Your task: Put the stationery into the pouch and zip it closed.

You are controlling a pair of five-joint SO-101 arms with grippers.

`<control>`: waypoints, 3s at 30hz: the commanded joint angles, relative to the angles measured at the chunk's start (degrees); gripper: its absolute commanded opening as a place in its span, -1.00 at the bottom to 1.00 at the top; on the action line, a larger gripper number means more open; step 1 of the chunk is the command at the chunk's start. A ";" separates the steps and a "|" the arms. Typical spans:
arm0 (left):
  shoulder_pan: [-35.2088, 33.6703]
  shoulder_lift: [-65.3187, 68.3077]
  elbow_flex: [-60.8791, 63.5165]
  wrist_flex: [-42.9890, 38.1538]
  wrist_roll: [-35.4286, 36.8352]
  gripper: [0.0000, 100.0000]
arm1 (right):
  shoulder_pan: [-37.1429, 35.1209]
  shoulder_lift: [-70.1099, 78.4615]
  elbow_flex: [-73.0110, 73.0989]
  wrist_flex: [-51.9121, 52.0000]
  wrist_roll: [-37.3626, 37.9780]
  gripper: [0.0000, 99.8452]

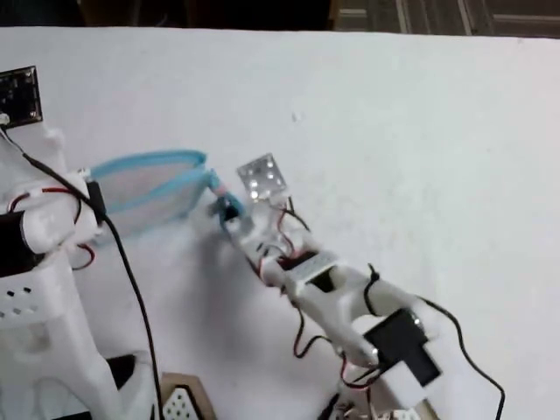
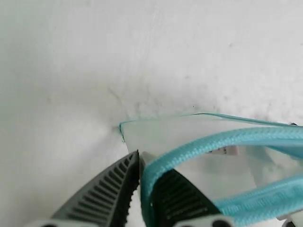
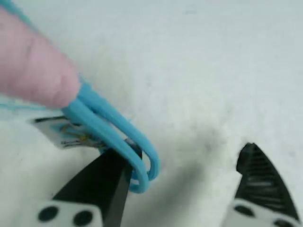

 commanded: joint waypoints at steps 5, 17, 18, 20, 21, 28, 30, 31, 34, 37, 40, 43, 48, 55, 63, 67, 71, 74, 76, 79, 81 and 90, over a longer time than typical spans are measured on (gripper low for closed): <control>0.22 -1.27 -0.35 -1.58 -0.35 -0.95 | 2.86 -0.31 0.09 -17.01 -0.70 -0.96; 0.22 -1.27 -0.79 -1.67 -0.35 -0.95 | 10.33 -17.89 5.63 -20.44 1.67 -0.97; 0.22 -1.27 -0.62 -1.85 -0.44 -0.95 | 10.68 -21.23 6.77 -20.44 2.90 -0.97; 0.31 -1.27 -0.79 -2.02 -0.44 -0.95 | 11.12 -28.70 9.05 -20.18 5.19 -0.97; 0.31 -1.27 -0.88 -2.11 -0.44 -0.95 | 11.12 -32.66 9.85 -18.86 6.59 -0.97; 0.31 -1.27 -0.88 -4.48 -0.44 -0.95 | 10.68 -63.52 7.12 4.70 8.53 -0.97; 0.31 -1.27 -0.79 -5.10 -0.35 -0.95 | 10.68 -70.20 3.96 11.91 8.44 -0.97; 0.31 -1.27 -0.79 -5.63 -0.26 -0.95 | 10.68 -72.57 2.11 15.16 8.44 -0.97; 0.66 -1.27 -0.79 -7.03 -0.26 -0.95 | 10.95 -75.30 -4.04 22.02 7.38 -0.97; 3.65 -1.27 -0.79 -7.47 -0.26 -0.95 | 11.03 -75.03 -10.02 27.12 4.84 -0.97; 6.90 -1.27 -0.88 -8.26 -0.26 -0.95 | 10.77 -72.57 -14.33 29.93 3.52 -0.97; 8.13 -1.19 -0.88 -10.29 -0.44 -0.95 | 11.12 -68.35 -18.64 30.20 1.32 -0.97; 8.04 -1.19 -0.88 -14.95 -0.26 -0.88 | 9.98 -60.79 -26.37 30.29 0.62 -0.97; 8.13 -1.19 -0.88 -21.27 -0.53 -0.53 | 0.66 -55.60 -30.51 36.18 12.04 -0.97; 8.13 -1.27 -1.76 -22.68 -0.26 -0.53 | -7.96 -53.49 -36.75 36.35 14.59 -0.97; 7.96 -1.27 -9.05 -17.49 -0.18 -0.53 | -7.96 -47.52 -41.23 36.26 14.15 -0.97; 5.67 -1.54 -20.48 -8.26 -0.18 -0.53 | -8.13 -42.24 -45.19 36.26 14.15 -0.97; 1.27 -1.80 -30.15 -0.62 -0.09 -0.53 | -8.13 -39.78 -46.15 36.18 14.15 -0.97; -2.15 -2.07 -35.78 3.52 -0.09 -0.53 | -8.22 -38.81 -46.15 36.18 14.07 -0.97; -5.93 -7.34 -36.84 3.25 1.67 -0.53 | -8.22 -37.58 -46.33 35.47 14.07 -0.97; -6.20 -12.97 -33.76 3.25 2.64 -0.53 | -8.22 -36.62 -46.42 33.01 14.15 -0.97; 7.78 -36.97 -8.18 2.99 2.11 -0.50 | -8.22 -32.40 -46.68 29.32 14.42 -0.97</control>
